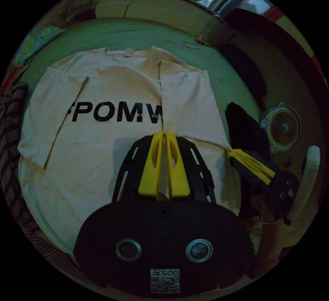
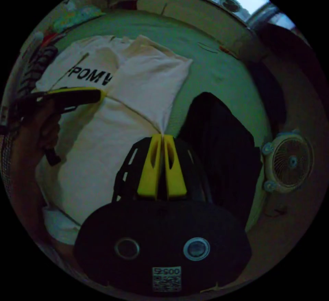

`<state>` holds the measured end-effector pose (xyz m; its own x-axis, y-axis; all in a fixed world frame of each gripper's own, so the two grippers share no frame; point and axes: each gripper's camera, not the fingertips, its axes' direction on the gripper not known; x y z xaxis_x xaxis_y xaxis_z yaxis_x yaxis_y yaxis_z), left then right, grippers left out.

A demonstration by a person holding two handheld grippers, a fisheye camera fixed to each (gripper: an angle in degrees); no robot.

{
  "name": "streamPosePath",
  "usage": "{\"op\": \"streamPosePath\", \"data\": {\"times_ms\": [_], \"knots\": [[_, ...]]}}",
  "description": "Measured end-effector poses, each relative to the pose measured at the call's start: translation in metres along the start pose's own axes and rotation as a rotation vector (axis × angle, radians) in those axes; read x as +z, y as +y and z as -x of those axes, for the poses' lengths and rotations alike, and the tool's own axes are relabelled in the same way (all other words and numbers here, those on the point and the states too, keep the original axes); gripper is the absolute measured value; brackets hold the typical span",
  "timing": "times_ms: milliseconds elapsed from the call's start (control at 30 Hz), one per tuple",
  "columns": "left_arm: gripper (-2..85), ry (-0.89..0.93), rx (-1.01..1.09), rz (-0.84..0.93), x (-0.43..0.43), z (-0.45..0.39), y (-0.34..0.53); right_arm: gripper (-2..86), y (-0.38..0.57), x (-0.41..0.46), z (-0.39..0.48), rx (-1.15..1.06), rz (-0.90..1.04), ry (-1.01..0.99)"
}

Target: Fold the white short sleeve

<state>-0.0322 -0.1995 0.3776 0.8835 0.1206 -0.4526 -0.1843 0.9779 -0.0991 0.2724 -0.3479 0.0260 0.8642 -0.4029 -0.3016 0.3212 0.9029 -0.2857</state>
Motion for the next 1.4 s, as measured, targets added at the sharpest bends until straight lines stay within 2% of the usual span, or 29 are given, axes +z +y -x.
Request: {"op": "streamPosePath", "data": {"times_ms": [267, 400, 567, 633, 867, 1000, 1133, 1233, 1400], "knots": [[3.2, -0.016, 0.063, 0.001, -0.040, 0.004, 0.040, 0.1, 0.072, -0.016, 0.001, 0.129, 0.080, -0.111], [4.6, -0.060, 0.055, 0.001, -0.086, 0.016, 0.072, 3.0, 0.127, -0.059, 0.021, 0.125, 0.023, -0.086], [4.2, -0.095, 0.030, -0.110, -0.171, 0.041, 0.124, 4.2, 0.230, -0.110, 0.063, 0.253, -0.014, -0.232], [0.9, -0.108, 0.006, -0.063, -0.205, 0.052, 0.154, 3.7, 0.255, -0.117, 0.083, 0.275, -0.011, -0.267], [-0.5, -0.234, 0.008, -0.035, -0.281, 0.082, 0.263, -0.8, 0.305, -0.138, 0.159, 0.383, -0.050, -0.377], [-0.5, -0.234, 0.010, -0.013, -0.312, 0.103, 0.311, -0.9, 0.329, -0.140, 0.177, 0.399, -0.019, -0.366], [-0.3, -0.343, -0.049, 0.042, -0.323, 0.143, 0.351, -1.1, 0.378, -0.146, 0.171, 0.413, 0.022, -0.309], [0.1, -0.333, -0.106, 0.070, -0.332, 0.174, 0.385, -1.2, 0.423, -0.160, 0.156, 0.455, -0.034, -0.321], [2.2, -0.375, -0.090, 0.034, -0.358, 0.192, 0.437, -0.6, 0.487, -0.173, 0.135, 0.489, -0.072, -0.188]]}}
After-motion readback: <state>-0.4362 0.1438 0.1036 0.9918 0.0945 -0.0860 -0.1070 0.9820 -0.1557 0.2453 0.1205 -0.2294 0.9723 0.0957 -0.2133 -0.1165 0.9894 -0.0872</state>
